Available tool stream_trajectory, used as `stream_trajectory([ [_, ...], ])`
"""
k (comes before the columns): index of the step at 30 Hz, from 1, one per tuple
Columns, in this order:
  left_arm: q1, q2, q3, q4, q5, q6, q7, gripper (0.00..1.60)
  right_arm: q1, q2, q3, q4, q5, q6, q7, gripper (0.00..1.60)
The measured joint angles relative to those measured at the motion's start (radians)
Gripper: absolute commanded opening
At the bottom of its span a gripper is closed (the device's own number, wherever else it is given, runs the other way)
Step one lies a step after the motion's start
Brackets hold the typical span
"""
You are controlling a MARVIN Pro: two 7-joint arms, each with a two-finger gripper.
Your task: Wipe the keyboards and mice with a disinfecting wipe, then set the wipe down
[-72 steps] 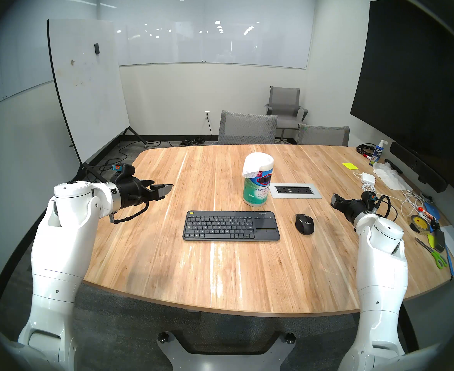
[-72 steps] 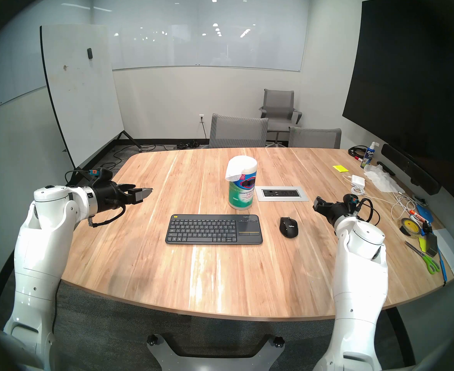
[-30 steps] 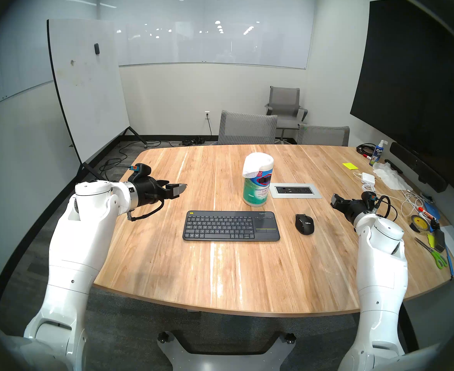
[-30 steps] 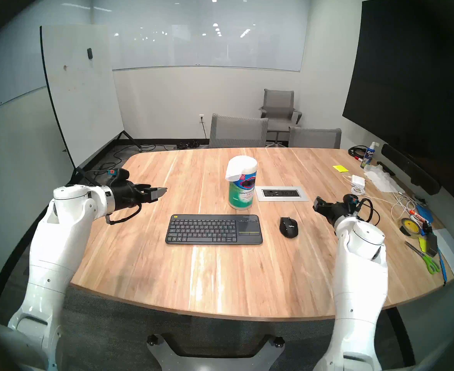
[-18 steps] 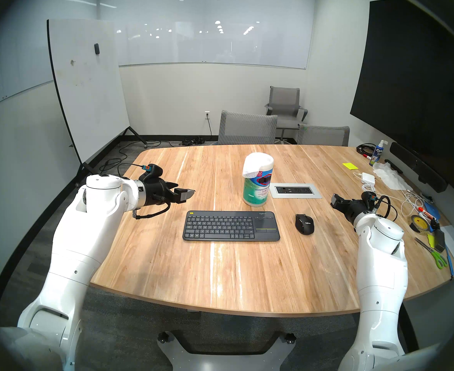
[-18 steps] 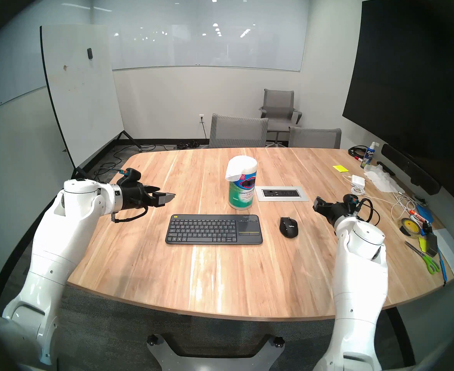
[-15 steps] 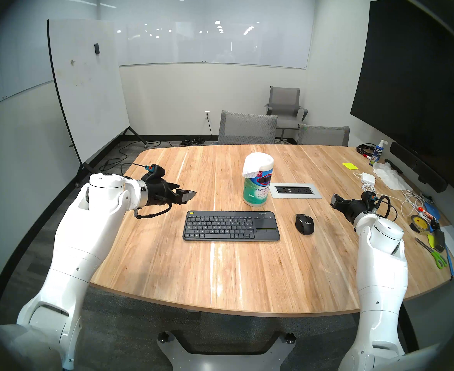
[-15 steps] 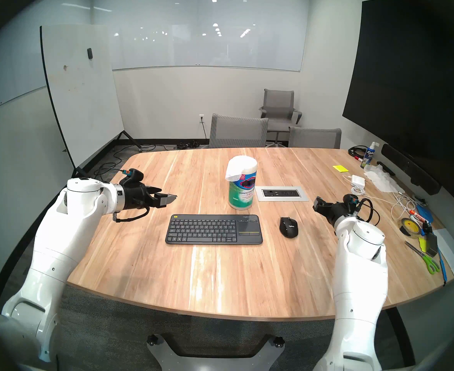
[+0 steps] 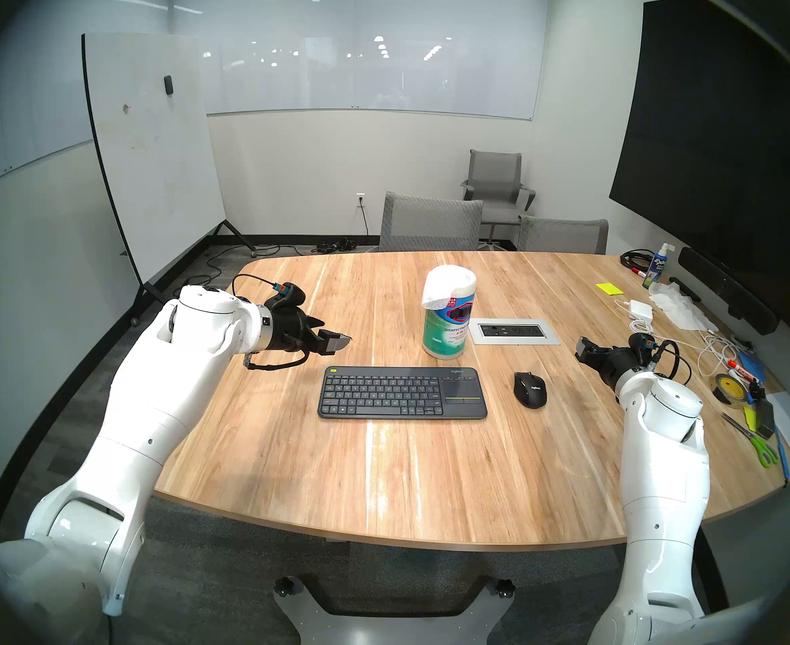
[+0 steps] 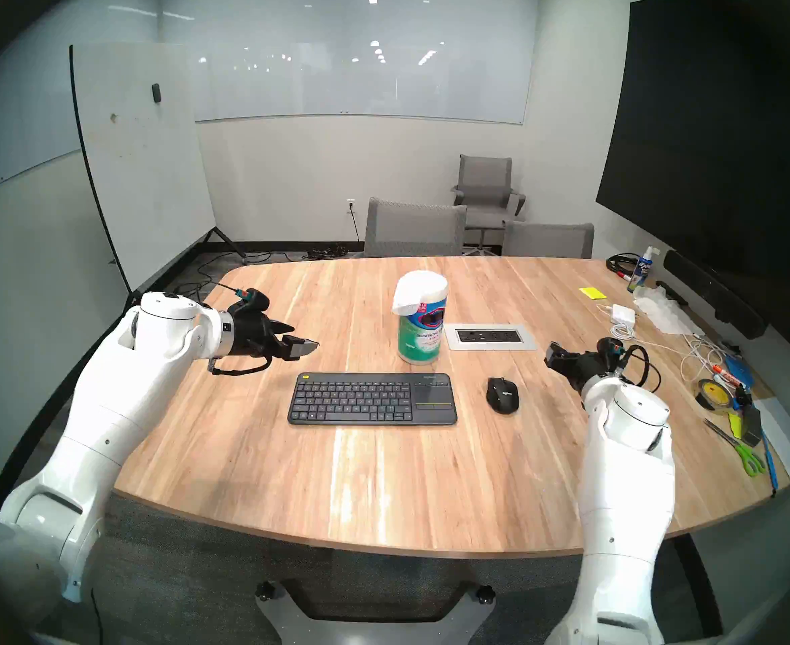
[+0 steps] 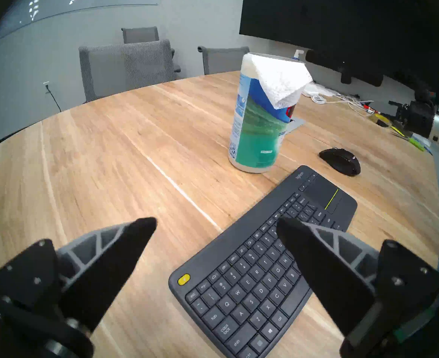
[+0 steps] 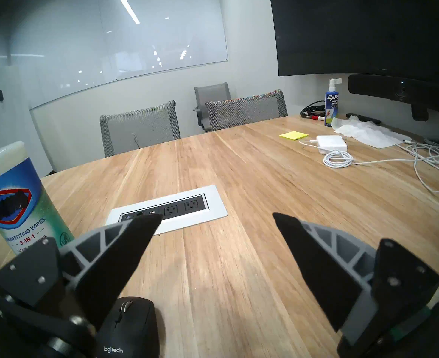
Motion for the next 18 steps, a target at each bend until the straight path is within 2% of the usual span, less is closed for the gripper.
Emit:
stream_trajectory([
  [18, -0.116, -0.068, 0.070, 0.114, 0.023, -0.042, -0.028, 1.60, 0.000, 0.000, 0.000, 0.000, 0.000, 0.000, 0.000, 1.60],
])
